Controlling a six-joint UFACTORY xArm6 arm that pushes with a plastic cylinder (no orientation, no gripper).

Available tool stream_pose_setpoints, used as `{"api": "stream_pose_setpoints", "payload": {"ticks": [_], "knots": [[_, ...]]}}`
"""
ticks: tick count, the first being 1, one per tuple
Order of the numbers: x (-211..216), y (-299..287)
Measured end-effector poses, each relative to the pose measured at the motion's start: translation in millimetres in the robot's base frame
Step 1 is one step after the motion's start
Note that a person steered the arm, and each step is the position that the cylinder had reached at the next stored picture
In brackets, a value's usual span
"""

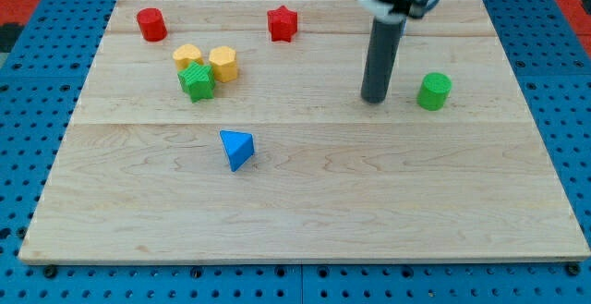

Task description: Keep the blue triangle at the center left

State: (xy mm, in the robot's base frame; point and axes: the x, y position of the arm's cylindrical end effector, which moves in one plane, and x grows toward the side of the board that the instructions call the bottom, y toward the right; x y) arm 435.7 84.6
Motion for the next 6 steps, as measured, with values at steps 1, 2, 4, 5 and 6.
{"api": "stream_pose_setpoints", "payload": {"ticks": [1,2,4,5,6], "knots": [[41.5,-72.0],[60.5,-136.2],[58.4,-219.6],[34.0,-285.9],[22.8,-310.2]]}}
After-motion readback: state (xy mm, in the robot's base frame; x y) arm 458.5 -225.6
